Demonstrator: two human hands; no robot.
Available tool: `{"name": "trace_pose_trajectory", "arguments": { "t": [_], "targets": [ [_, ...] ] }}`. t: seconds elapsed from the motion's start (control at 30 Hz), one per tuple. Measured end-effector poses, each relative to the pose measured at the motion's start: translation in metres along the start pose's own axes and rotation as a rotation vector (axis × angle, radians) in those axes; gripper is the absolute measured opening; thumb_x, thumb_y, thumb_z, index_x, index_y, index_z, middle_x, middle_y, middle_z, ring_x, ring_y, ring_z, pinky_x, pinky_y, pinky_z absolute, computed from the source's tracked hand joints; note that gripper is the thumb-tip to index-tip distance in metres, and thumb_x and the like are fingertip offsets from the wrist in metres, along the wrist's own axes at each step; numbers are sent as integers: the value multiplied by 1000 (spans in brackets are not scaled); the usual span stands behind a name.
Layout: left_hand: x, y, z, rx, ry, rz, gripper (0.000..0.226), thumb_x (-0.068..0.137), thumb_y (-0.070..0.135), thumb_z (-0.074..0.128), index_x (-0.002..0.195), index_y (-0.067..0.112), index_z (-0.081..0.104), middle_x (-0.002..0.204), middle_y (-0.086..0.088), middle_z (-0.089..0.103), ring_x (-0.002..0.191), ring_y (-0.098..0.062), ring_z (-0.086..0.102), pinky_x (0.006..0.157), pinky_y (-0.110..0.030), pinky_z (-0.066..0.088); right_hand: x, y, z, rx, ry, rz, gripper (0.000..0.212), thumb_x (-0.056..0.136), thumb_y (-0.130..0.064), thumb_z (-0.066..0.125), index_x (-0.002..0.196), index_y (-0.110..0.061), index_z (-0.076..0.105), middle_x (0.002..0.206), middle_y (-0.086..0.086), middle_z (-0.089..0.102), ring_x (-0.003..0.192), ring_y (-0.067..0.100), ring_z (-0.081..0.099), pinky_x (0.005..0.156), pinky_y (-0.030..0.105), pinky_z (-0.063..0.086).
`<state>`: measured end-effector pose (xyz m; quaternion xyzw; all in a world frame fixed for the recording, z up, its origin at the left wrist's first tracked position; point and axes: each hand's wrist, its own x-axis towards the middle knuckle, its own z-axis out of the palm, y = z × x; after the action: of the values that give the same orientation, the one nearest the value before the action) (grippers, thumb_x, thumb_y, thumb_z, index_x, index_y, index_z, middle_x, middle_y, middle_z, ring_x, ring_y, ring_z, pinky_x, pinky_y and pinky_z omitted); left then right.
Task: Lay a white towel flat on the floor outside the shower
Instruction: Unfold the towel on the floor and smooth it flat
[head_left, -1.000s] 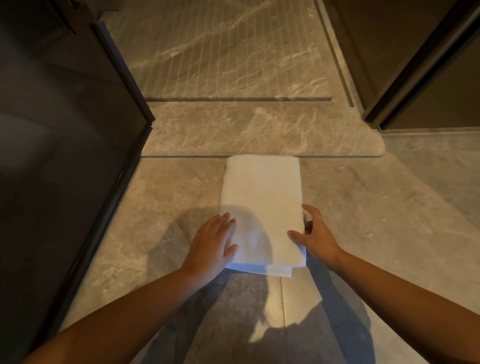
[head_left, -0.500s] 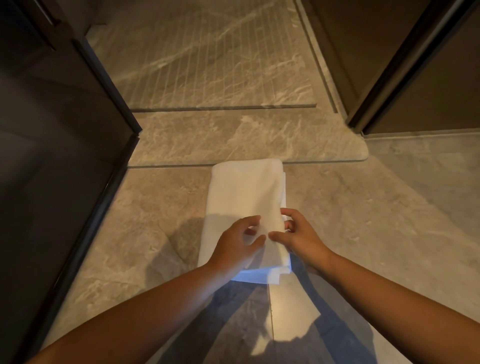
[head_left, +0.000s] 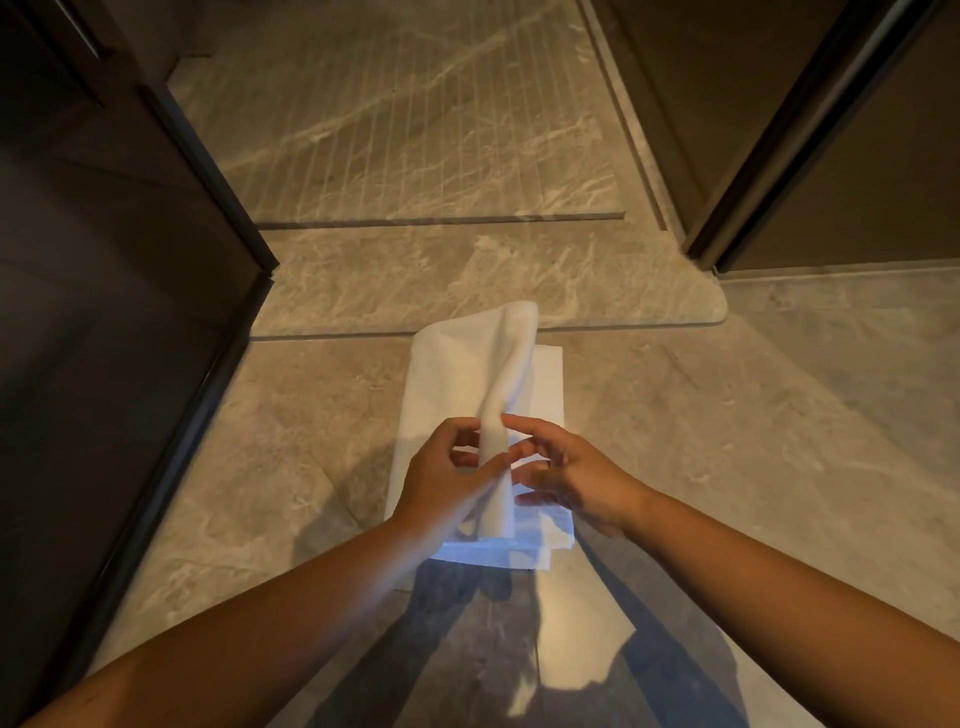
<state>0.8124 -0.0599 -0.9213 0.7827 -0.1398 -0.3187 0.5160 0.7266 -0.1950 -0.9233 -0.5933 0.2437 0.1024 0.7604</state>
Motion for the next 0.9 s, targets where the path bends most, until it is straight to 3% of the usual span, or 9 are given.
{"name": "trace_pose_trajectory", "arguments": {
  "t": [0.1, 0.17, 0.33, 0.4, 0.5, 0.6, 0.67, 0.9],
  "targets": [
    [2, -4, -4, 8, 17, 10, 25, 78, 15, 69, 100, 21, 57, 93, 0, 64, 84, -17, 62, 71, -27, 52, 0, -4, 4, -39, -7, 0, 54, 85, 14, 48, 120, -28, 49, 99, 5, 57, 83, 16, 63, 77, 27, 54],
    [5, -5, -8, 56, 26, 12, 21, 79, 10, 64, 95, 22, 58, 86, 1, 63, 81, -18, 61, 69, -25, 50, -1, -4, 7, -80, -7, 1, 55, 85, 13, 49, 126, -23, 47, 100, 7, 57, 86, 18, 64, 79, 26, 53],
    [11, -4, -24, 90, 42, 19, 23, 77, 2, 60, 91, 21, 60, 77, 0, 61, 71, -17, 57, 59, -23, 44, 2, -2, 16, -165, 23, -44, 51, 84, 8, 54, 127, -19, 47, 102, 9, 57, 86, 18, 61, 73, 16, 53],
    [12, -1, -35, 77, 71, 25, 25, 76, 0, 59, 90, 21, 60, 80, -5, 63, 71, -19, 59, 60, -25, 47, 5, 3, 16, -323, 88, -84, 46, 84, 0, 59, 124, -20, 49, 104, 8, 57, 87, 18, 58, 74, 17, 51],
    [12, -3, -60, 155, 118, 65, 26, 77, 4, 58, 93, 25, 59, 82, 3, 64, 73, -13, 60, 57, -23, 46, 9, 15, 10, -641, 146, -172, 46, 85, -16, 63, 127, -20, 46, 115, 8, 53, 94, 15, 52, 81, 18, 44],
    [7, -8, -90, 225, 182, 98, 28, 77, 6, 58, 92, 30, 57, 81, 9, 62, 73, -7, 58, 54, -21, 43, 16, 23, 6, -886, 146, -223, 50, 85, -26, 64, 130, -22, 43, 124, 6, 48, 104, 12, 48, 89, 23, 40],
    [1, -13, -109, 238, 225, 103, 27, 76, 8, 58, 92, 30, 57, 82, 8, 63, 74, -8, 59, 53, -22, 42, 22, 24, 7, -998, 140, -231, 54, 83, -29, 65, 132, -21, 43, 127, 7, 47, 114, 19, 47, 94, 28, 39],
    [-7, -36, -166, 317, 406, 25, 29, 79, 2, 57, 105, 14, 61, 90, -6, 63, 81, -24, 57, 66, -31, 42, 43, 30, 27, -1201, 30, -238, 62, 81, -35, 66, 135, -22, 38, 137, 7, 39, 124, 24, 37, 101, 37, 38]
  ]
}}
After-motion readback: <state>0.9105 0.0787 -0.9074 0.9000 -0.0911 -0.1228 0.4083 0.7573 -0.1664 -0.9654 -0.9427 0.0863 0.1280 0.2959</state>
